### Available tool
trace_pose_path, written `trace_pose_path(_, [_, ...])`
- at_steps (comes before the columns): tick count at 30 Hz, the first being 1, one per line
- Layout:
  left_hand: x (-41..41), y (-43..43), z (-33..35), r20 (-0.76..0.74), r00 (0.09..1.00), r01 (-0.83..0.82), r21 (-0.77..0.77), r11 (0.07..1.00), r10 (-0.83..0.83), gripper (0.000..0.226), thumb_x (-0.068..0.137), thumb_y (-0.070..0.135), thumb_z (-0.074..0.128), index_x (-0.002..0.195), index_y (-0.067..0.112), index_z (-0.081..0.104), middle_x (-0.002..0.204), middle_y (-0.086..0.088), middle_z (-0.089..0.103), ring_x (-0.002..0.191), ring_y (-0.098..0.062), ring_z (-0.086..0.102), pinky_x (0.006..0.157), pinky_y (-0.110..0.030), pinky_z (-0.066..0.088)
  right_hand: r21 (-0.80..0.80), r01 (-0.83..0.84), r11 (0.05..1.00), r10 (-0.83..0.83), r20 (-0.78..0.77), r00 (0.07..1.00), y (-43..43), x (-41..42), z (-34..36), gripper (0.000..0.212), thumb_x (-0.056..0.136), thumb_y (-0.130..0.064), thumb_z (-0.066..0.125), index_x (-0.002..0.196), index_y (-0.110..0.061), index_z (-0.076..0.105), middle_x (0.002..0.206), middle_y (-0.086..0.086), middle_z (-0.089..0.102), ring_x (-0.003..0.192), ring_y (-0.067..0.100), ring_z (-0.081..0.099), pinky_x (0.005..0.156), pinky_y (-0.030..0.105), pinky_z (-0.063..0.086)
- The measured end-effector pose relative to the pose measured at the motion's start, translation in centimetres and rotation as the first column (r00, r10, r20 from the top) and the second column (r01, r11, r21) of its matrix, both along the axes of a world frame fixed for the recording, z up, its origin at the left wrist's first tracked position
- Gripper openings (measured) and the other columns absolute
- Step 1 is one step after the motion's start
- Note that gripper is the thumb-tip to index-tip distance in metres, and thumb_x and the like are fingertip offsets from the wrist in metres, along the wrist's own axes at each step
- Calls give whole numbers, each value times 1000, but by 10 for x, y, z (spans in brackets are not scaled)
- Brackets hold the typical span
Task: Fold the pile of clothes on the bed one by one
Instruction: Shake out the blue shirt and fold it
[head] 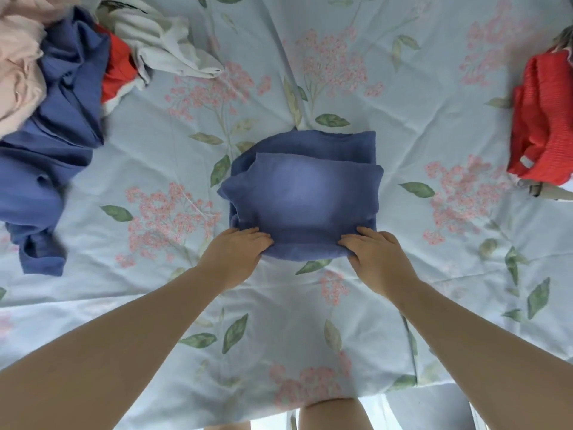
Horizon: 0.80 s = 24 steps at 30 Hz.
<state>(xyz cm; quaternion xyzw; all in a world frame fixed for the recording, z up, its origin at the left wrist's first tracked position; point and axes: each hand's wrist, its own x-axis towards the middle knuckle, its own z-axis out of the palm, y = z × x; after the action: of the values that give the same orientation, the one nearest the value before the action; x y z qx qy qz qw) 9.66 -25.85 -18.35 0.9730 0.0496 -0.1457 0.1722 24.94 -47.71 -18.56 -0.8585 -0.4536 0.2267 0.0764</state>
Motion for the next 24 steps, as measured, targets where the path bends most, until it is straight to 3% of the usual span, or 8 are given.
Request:
trace_pose_path(3, [8,-1,23,-441,897,-39,-93,995,-6,28,101,23,36,117,26,58,99,3,64,82,-21,57,61,-27,38,-238,-95,967,49,-192,980,0,-1,19,24,93,-19,36,92,-18,60,88,-2,63,86,21,54,78,30,35])
trace_pose_path(7, [15,-2,36,-660,749,-276,-228,934,61,30,95,47,41,74,29,52,74,5,60,68,-10,54,62,-25,40,-463,-146,874,-112,-485,867,1,-1,40,28,99,-38,33,83,-24,52,81,-6,54,79,16,50,72,25,33])
trace_pose_path(9, [18,-3,32,-580,770,-470,-234,851,266,19,91,52,48,93,36,58,97,7,62,89,-13,58,75,-29,46,-390,158,907,-348,-483,803,-1,1,35,23,95,-44,44,102,-28,58,94,-6,58,89,17,54,81,28,41])
trace_pose_path(12, [28,-8,27,-263,821,-544,-89,834,507,62,89,44,57,143,33,29,133,2,42,108,-19,51,72,-33,44,-156,589,793,-606,-301,736,3,8,21,50,90,-37,56,135,-25,39,110,-1,54,94,22,56,79,36,48])
trace_pose_path(16, [44,-7,15,-273,683,-707,-10,708,678,48,93,33,55,137,24,37,124,-9,39,84,-23,48,63,-32,37,-227,561,796,-605,-314,732,18,21,8,24,93,-24,50,116,-16,49,84,1,56,77,27,55,63,34,44])
trace_pose_path(19, [48,1,10,-211,645,-763,-123,635,735,21,95,27,50,110,14,54,109,-9,47,83,-25,52,58,-27,34,-40,618,785,-598,-310,739,27,29,9,12,95,-20,44,91,-11,51,68,0,50,66,23,47,58,33,38])
trace_pose_path(22, [48,5,11,-94,611,-791,-108,602,786,34,92,31,56,124,23,51,126,-5,41,112,-29,44,87,-35,39,98,759,643,-677,-390,624,33,34,12,22,96,-20,48,117,-16,51,98,1,58,90,22,53,78,40,46])
trace_pose_path(24, [42,4,9,-189,466,-885,-89,457,865,65,86,39,63,143,31,31,145,-3,27,129,-30,31,105,-45,30,-7,839,544,-763,-421,491,30,31,8,53,93,-28,55,140,-21,33,132,5,45,117,25,46,97,45,43])
